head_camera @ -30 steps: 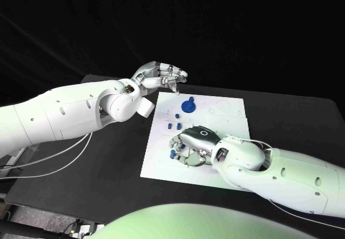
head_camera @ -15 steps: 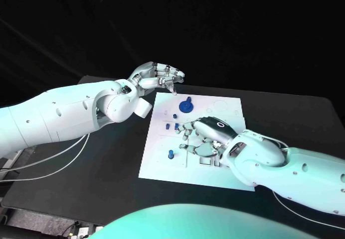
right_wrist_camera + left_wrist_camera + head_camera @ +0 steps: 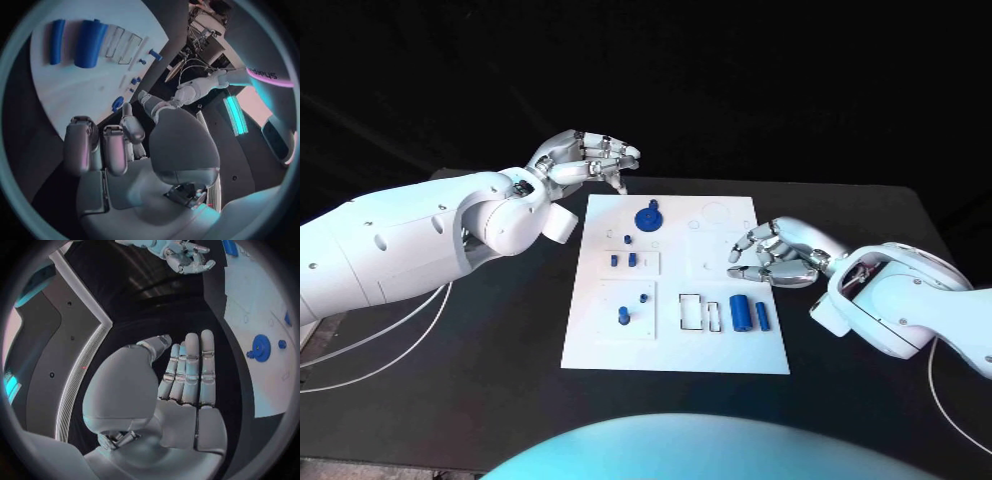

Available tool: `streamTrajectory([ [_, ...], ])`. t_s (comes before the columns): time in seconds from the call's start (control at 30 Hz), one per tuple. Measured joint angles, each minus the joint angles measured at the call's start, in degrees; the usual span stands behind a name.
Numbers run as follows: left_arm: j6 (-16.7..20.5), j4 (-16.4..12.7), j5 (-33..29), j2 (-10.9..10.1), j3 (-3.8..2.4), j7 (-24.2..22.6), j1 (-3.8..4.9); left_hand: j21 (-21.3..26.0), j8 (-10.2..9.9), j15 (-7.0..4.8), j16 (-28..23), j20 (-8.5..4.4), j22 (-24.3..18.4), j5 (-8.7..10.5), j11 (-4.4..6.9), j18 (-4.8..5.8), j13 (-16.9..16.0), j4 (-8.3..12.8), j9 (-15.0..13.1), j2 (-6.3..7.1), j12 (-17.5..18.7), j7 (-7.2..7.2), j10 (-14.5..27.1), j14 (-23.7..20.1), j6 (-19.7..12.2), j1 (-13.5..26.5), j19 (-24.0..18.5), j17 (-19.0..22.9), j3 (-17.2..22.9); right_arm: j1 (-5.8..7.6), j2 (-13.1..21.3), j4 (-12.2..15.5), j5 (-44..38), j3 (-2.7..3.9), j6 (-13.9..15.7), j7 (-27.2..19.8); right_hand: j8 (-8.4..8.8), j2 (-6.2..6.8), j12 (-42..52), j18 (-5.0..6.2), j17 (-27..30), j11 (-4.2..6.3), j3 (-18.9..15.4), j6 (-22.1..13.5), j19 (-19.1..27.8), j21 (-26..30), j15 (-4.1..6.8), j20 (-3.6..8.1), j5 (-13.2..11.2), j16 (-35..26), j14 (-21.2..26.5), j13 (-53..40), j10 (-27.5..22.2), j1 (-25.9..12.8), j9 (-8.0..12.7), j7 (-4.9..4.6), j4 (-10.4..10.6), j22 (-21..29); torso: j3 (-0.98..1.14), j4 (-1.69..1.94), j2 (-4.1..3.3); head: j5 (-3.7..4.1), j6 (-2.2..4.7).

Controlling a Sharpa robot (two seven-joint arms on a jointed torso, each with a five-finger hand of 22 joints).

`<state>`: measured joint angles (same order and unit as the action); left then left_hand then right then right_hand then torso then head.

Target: Assemble the parts on the task board

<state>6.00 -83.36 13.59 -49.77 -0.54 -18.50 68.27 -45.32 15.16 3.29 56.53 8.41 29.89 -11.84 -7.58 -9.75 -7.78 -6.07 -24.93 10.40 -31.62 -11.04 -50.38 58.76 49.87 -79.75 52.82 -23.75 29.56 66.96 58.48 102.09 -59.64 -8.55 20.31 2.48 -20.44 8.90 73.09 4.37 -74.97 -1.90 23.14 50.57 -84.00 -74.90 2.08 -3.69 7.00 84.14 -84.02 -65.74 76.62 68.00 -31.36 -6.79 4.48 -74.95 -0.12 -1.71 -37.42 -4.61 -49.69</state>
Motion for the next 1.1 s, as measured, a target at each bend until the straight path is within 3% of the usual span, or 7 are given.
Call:
streamTrajectory([
  [0.07, 0.0, 0.03, 0.0, -0.11, 0.08, -0.01, -0.03, 0.0, 0.0, 0.0, 0.0, 0.0, 0.0, 0.0, 0.0, 0.0, 0.0, 0.0, -0.03, -0.1, 0.0, 0.0, 0.0, 0.0, 0.0, 0.1, 0.0, 0.0, 0.0, -0.37, 1.6, 0.8, 1.13, -0.12, -0.29, 0.71, -1.02, -0.21, 5.42, -0.88, 0.0, 0.07, -0.44, -0.09, 0.04, -1.25, 0.0, 0.29, 0.21, 1.31, 0.0, -7.24, 3.58, -0.55, -0.72, -0.02, 0.62, 0.0, 0.0, -0.24, 0.21, 0.44, 0.1],
  [0.3, 0.02, 0.01, 0.0, -0.39, 0.25, -0.03, -0.02, 0.0, 0.0, 0.0, 0.0, 0.0, 0.0, 0.0, 0.0, 0.0, 0.0, 0.0, -0.07, -0.23, 0.0, 0.0, 0.0, 0.0, 0.0, 0.23, 0.0, 0.0, 0.0, -2.14, 5.81, 3.31, -0.41, -0.58, -0.05, 5.54, -1.49, -0.04, 9.76, -0.89, 0.0, 0.06, -1.17, -0.09, 0.01, -3.55, 0.0, 0.4, 0.21, 3.71, 0.0, -9.22, 6.41, -1.32, -1.26, -0.02, 1.96, 0.01, -0.09, -0.98, 0.76, 2.11, 0.22],
  [0.4, 0.03, -0.06, 0.0, -0.55, 0.28, -0.03, -0.02, 0.0, 0.0, 0.0, 0.0, 0.0, 0.0, 0.0, 0.0, 0.0, 0.0, 0.0, -0.06, -0.23, 0.0, 0.0, 0.0, 0.0, 0.0, 0.23, 0.0, 0.01, 0.0, -3.04, 6.21, 4.14, -2.47, -0.7, 0.46, 8.19, -1.49, 0.31, 10.13, -1.77, 0.0, -0.01, -1.58, -0.09, 0.0, -5.32, 0.0, 0.4, 0.21, 4.72, 0.0, -9.22, 6.48, -2.26, -1.32, -0.03, 2.83, 0.01, -0.21, -1.16, 0.9, 2.6, 0.22],
  [0.6, 0.03, -0.32, 0.0, -0.66, 0.32, -0.03, -0.02, 0.0, 0.0, 0.0, 0.0, 0.0, 0.0, 0.0, 0.0, 0.0, 0.0, 0.0, -0.06, -0.23, 0.0, 0.0, 0.0, 0.0, 0.0, 0.23, 0.0, 0.01, 0.0, -4.08, 5.35, 4.8, -5.59, -0.79, 1.63, 12.79, -1.49, 0.76, 10.36, -1.77, 0.01, 0.05, -2.42, -0.3, 0.01, -7.0, 0.0, 0.4, 0.21, 5.4, 0.0, -9.22, 6.83, -3.16, -1.38, 0.18, 3.68, 0.01, -0.37, -1.35, 1.02, 3.14, 0.12],
  [0.8, 0.03, -0.61, 0.0, -0.71, 0.34, -0.03, -0.03, 0.0, 0.0, 0.0, 0.0, 0.0, 0.01, 0.0, 0.0, 0.0, -0.01, 0.0, -0.05, -0.23, 0.0, 0.0, 0.0, 0.0, 0.0, 0.23, 0.0, 0.01, 0.0, -4.98, 3.4, 4.17, -7.4, -0.84, 2.49, 16.42, -1.94, 1.07, 10.36, -1.77, 0.01, 0.05, -2.99, -0.18, 0.01, -7.08, 0.0, 0.4, 0.21, 5.4, 0.0, -9.21, 6.83, -3.48, -1.78, 0.29, 4.43, 0.02, -0.42, -1.35, 1.02, 3.26, -0.03],
  [1.1, 0.03, -0.86, 0.0, -0.93, 0.34, -0.03, -0.03, 0.0, 0.0, 0.0, 0.0, 0.0, 0.01, 0.0, 0.0, 0.01, -0.01, 0.0, -0.05, -0.23, 0.0, 0.0, 0.0, 0.0, 0.0, 0.23, 0.0, -0.04, 0.0, -6.05, 1.03, 3.19, -9.03, -0.88, 2.85, 19.18, -2.38, 1.12, 10.36, -1.77, 0.02, 0.05, -3.85, -0.11, 0.01, -7.08, -0.01, 0.4, 0.21, 5.4, 0.0, -9.2, 6.83, -4.59, -2.3, 0.36, 5.44, 0.03, -0.36, -1.35, 0.89, 2.64, -0.3],
])
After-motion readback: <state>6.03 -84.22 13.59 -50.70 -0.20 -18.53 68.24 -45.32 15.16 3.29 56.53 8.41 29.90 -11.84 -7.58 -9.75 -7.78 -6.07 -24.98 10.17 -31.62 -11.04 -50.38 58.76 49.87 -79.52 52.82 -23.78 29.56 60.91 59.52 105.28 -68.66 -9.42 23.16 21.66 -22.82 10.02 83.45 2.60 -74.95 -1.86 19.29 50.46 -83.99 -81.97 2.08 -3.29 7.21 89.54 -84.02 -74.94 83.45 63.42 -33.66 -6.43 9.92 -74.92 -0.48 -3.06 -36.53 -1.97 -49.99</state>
